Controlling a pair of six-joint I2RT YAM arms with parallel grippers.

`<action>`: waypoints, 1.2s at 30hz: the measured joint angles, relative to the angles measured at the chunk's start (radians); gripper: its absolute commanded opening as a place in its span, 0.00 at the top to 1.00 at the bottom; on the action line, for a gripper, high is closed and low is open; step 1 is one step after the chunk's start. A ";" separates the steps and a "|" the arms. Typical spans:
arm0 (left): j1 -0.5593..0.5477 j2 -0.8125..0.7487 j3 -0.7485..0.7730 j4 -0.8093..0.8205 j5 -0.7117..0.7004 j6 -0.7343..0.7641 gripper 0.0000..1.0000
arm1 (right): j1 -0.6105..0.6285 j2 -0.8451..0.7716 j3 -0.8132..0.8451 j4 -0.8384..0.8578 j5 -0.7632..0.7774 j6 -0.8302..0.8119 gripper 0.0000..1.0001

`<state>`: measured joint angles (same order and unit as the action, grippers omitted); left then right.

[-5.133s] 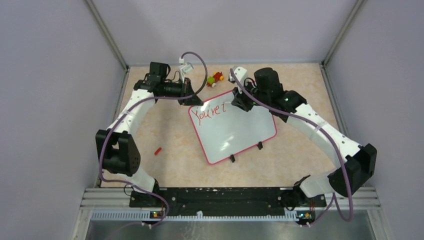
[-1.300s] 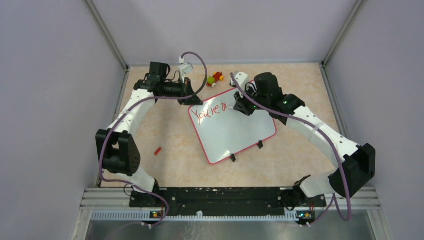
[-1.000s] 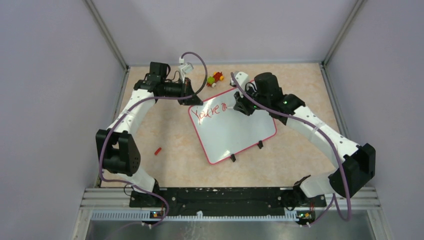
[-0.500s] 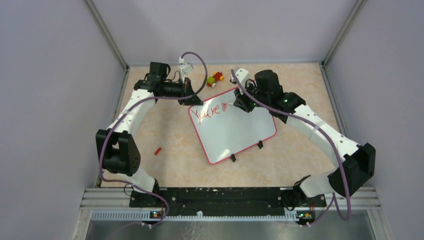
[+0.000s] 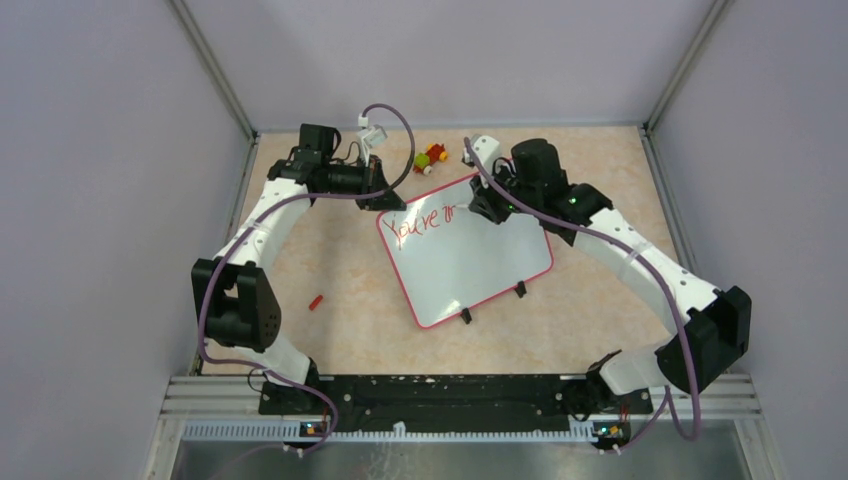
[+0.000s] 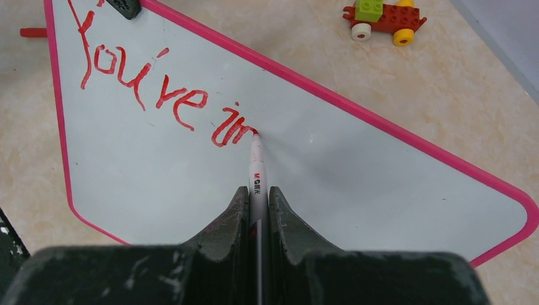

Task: Write a sentence on the whiteboard

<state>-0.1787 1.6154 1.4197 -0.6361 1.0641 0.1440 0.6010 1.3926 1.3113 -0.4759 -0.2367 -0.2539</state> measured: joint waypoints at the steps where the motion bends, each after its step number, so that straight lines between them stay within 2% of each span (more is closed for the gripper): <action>1: 0.000 0.000 0.000 0.000 -0.001 0.000 1.00 | -0.002 0.000 0.000 -0.001 0.000 0.000 1.00; 21: 0.000 0.000 0.000 0.000 -0.006 0.000 1.00 | 0.000 -0.032 -0.068 -0.012 -0.028 -0.008 1.00; 36: 0.000 0.000 0.000 -0.001 0.001 0.000 1.00 | 0.001 -0.032 -0.049 -0.040 -0.034 -0.007 1.00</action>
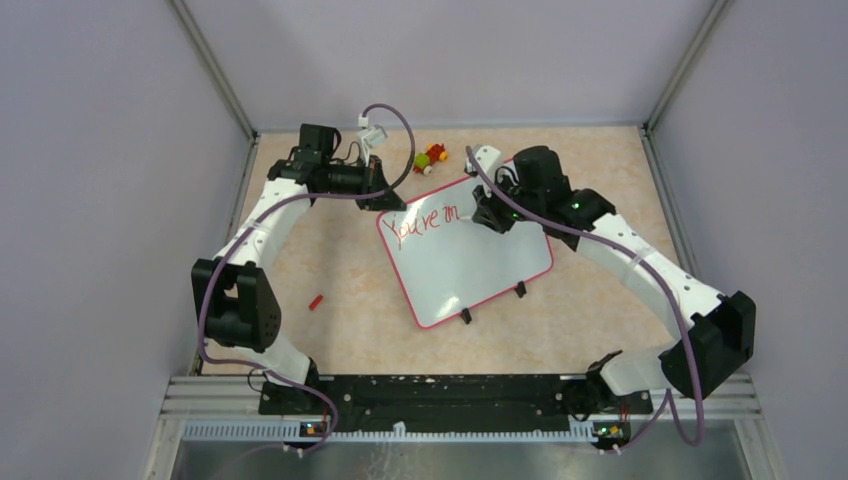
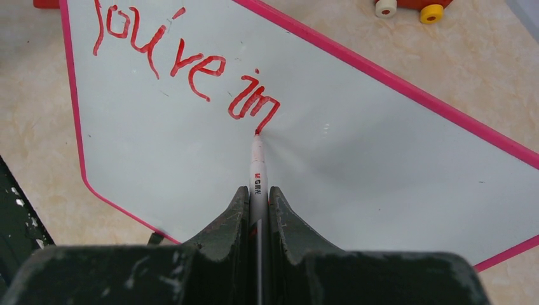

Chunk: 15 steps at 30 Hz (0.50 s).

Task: Write a sentence on the whiteboard

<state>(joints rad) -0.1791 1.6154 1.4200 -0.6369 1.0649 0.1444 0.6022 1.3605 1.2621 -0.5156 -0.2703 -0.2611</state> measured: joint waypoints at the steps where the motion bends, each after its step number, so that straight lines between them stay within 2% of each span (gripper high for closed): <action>1: 0.000 0.000 0.000 0.000 0.001 0.000 1.00 | 0.000 0.000 0.005 -0.004 -0.002 0.000 1.00; 15: -0.001 0.000 0.000 -0.002 0.011 0.005 1.00 | -0.023 -0.021 0.031 -0.009 -0.021 0.000 1.00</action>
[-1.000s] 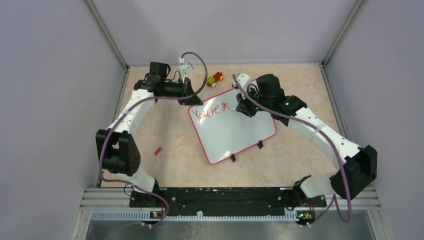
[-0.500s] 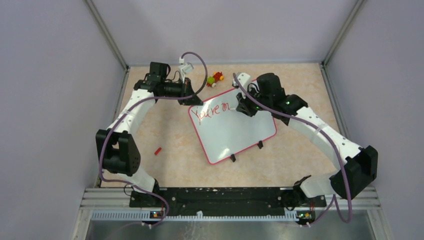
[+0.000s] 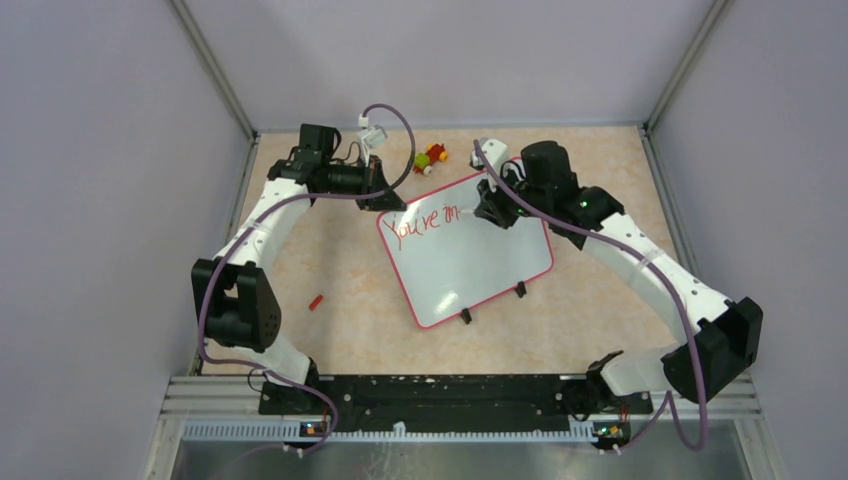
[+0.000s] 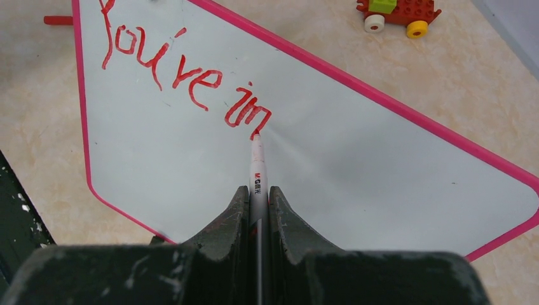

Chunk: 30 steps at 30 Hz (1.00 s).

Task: Write a sentence on the whiteboard

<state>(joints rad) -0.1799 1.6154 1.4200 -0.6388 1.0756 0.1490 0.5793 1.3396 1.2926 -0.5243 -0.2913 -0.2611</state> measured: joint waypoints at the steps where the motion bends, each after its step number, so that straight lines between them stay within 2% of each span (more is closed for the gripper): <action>1: 0.000 0.000 0.000 0.000 0.000 0.000 1.00 | 0.000 0.000 0.000 0.000 -0.002 0.000 1.00; 30: 0.000 0.000 0.000 -0.002 -0.002 0.007 1.00 | 0.000 0.044 0.026 0.031 0.049 -0.001 1.00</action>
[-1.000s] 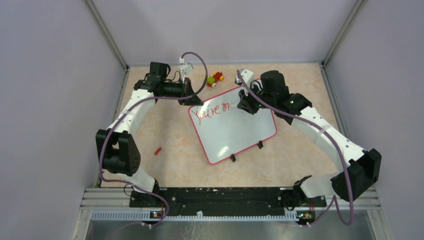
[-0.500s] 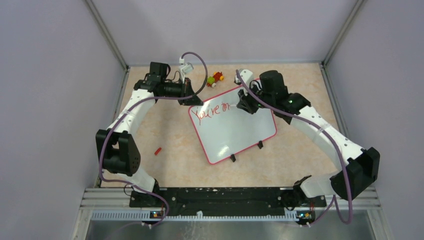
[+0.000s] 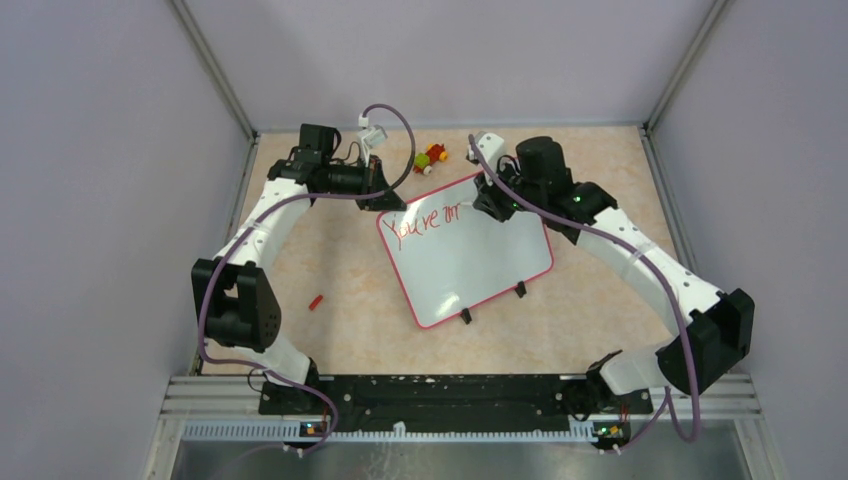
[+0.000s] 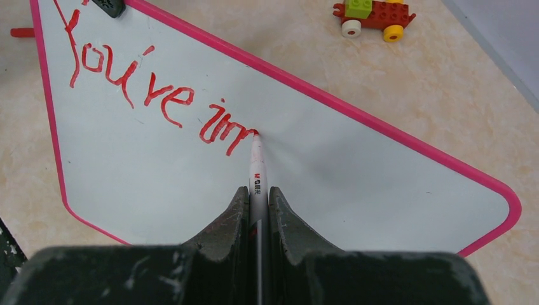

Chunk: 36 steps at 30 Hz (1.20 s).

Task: Write a sentence on the whiteboard

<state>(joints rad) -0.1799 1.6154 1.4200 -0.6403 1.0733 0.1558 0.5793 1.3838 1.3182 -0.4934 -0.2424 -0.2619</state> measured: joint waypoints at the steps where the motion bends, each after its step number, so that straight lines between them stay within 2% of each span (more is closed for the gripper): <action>1: 0.000 0.000 0.000 0.000 -0.001 0.000 1.00 | 0.000 0.000 0.000 0.000 0.006 0.000 1.00; 20: -0.002 0.000 0.003 0.000 -0.006 0.001 1.00 | 0.000 0.001 0.009 0.007 0.029 -0.006 1.00; 36: -0.002 0.000 0.003 -0.003 -0.007 0.001 1.00 | 0.016 -0.046 -0.095 -0.009 -0.010 0.002 1.00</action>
<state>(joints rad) -0.1818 1.6154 1.4231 -0.6430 1.0660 0.1570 0.5953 1.3376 1.2236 -0.5026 -0.2520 -0.2604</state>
